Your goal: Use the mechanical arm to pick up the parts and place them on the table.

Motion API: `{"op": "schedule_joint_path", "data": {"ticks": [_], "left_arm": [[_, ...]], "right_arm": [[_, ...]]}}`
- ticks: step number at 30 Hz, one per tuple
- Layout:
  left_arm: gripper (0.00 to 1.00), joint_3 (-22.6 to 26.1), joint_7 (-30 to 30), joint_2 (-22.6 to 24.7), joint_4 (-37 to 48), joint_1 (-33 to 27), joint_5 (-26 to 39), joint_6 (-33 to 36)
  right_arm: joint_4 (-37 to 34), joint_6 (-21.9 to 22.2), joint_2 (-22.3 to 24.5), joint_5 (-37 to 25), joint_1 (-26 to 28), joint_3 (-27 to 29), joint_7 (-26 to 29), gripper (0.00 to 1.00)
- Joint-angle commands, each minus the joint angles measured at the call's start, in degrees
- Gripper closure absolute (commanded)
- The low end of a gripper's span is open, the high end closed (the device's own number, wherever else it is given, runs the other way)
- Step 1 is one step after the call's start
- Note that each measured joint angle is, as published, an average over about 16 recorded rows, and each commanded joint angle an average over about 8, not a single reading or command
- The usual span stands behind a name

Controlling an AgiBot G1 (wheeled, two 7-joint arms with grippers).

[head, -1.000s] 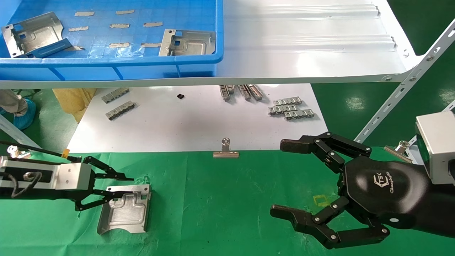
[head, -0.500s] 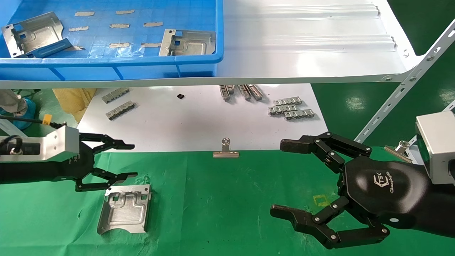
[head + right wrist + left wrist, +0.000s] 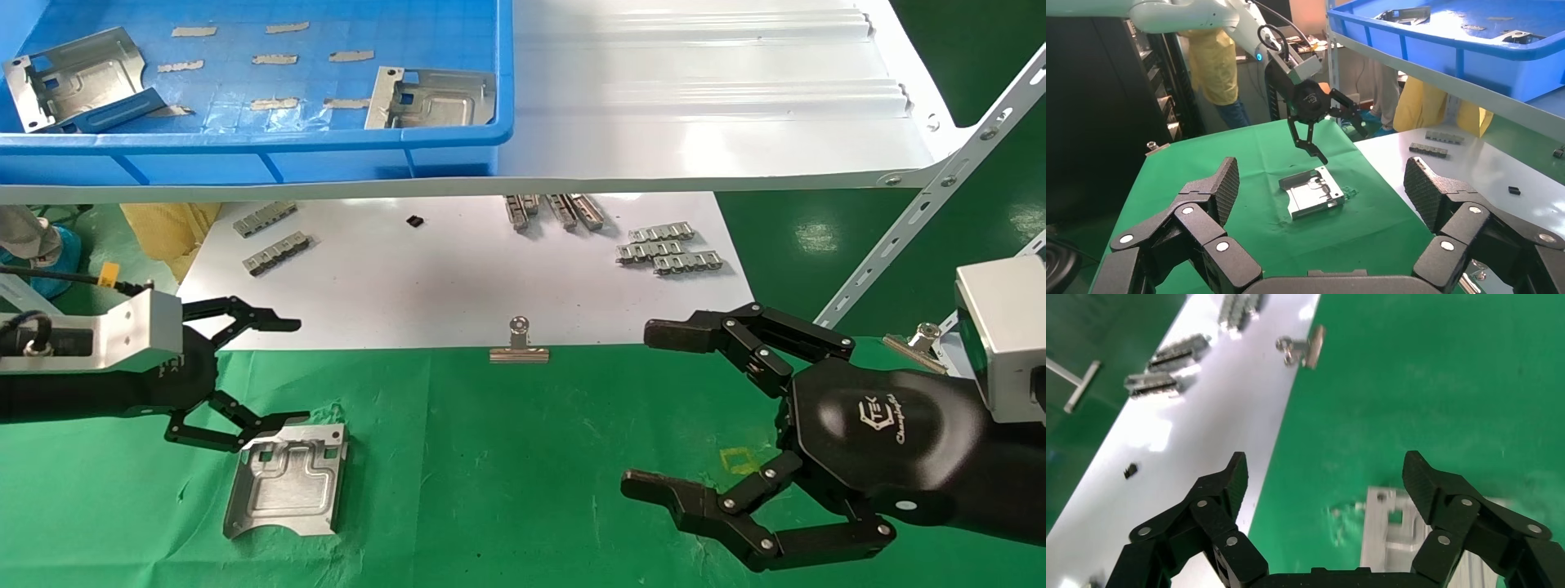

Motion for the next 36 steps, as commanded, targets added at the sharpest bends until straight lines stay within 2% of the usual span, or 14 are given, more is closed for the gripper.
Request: {"op": "schedule_joint_path", "data": {"ticks": [1,36], "left_arm": [[0.00,-0.51,-0.70,-0.20,-0.99,0.57,-0.30,-0.09],[0.00,-20.77,-28.96,-8.21,-40.22,23.12,-12.54,-3.65]], "right_arm": [[0.00,0.00,0.00,0.00,0.00,0.00,0.00,0.00],[0.00,0.00,0.00,0.00,0.00,0.00,0.00,0.00]]}}
